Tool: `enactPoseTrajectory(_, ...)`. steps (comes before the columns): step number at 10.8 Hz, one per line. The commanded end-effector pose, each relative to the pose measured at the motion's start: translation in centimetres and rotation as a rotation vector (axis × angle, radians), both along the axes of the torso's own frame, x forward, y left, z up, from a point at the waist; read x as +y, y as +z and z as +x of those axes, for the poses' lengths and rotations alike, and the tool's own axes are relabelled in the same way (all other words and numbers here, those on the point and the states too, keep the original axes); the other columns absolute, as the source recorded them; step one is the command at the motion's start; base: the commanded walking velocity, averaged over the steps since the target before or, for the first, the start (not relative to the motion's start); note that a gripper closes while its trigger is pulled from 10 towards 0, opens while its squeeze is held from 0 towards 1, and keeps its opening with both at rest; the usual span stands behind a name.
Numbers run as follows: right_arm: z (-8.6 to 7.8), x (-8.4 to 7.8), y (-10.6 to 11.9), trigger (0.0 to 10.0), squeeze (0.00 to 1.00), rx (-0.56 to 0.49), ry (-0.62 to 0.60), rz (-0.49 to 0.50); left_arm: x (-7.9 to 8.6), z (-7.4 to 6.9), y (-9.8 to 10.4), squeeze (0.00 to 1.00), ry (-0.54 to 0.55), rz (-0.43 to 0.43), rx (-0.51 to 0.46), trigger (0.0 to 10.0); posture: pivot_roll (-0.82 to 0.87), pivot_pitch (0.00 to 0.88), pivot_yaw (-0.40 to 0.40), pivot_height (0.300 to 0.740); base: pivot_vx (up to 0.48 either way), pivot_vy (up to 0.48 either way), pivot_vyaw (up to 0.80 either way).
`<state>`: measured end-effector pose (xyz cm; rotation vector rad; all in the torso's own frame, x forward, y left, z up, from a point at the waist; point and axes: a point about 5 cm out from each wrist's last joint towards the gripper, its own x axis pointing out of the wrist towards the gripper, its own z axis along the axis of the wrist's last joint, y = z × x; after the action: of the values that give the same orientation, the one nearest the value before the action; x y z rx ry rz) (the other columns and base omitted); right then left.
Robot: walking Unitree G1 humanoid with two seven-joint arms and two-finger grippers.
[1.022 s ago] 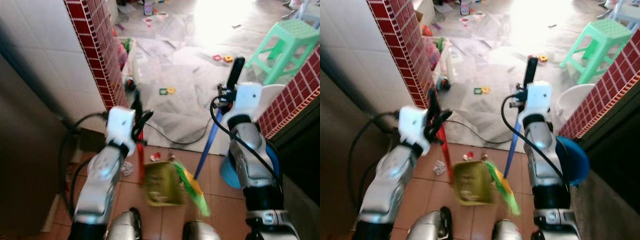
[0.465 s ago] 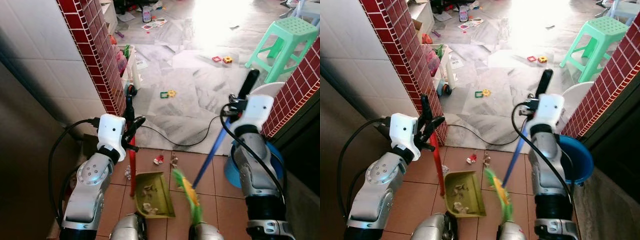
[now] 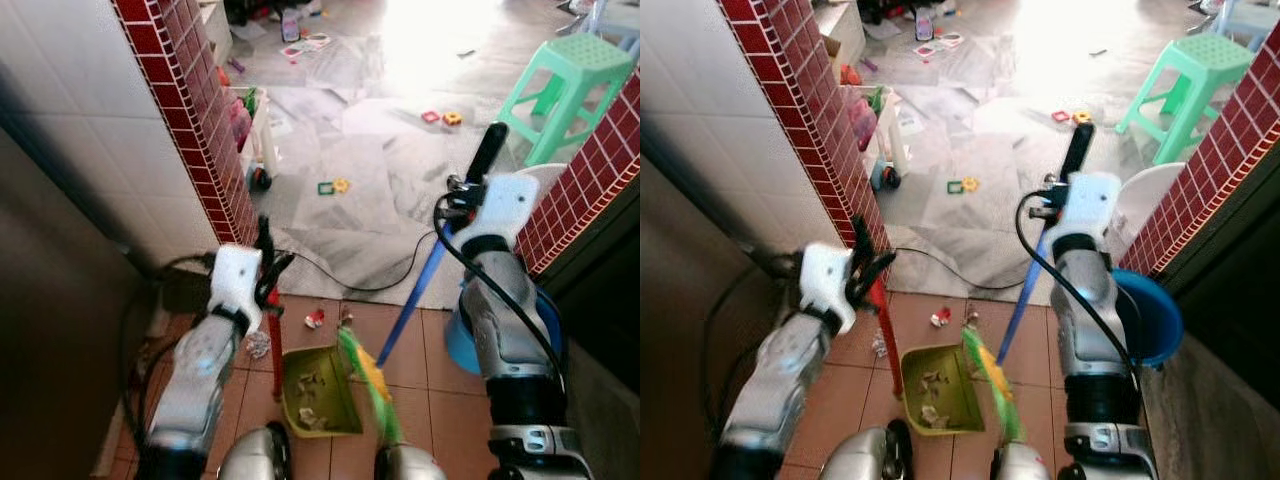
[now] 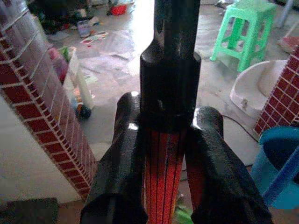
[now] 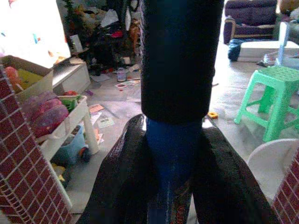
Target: Sweep floor
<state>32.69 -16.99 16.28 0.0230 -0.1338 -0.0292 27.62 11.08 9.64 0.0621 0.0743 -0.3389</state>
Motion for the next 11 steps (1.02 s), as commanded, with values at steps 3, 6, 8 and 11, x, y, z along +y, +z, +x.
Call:
enactPoseTrajectory(3,0.6,0.9,0.6,10.0,0.00,0.030,0.042,0.042,-0.2,0.8,-0.8,0.00,0.007,0.031,-0.014,10.0,-0.11,0.094,0.042,0.740,0.000,0.000,0.00)
enactPoseTrajectory(6,0.8,3.7,3.9,10.0,0.00,0.019,0.239,0.262,-1.1,1.1,-1.0,0.00,0.010,-0.012,-0.010,10.0,-0.12,0.096,0.040,0.740,0.000,0.000,0.00)
enactPoseTrajectory(8,1.0,3.8,7.4,10.0,0.00,-0.096,0.326,0.238,-1.3,1.3,-1.1,0.00,0.004,-0.017,-0.021,10.0,-0.12,0.094,0.040,0.740,0.000,0.000,0.00)
enactPoseTrajectory(11,1.1,0.7,9.6,10.0,0.00,-0.267,0.239,-0.157,-1.2,1.2,-1.2,0.00,-0.006,-0.010,-0.025,10.0,-0.11,0.089,0.039,0.740,0.000,0.000,0.00)
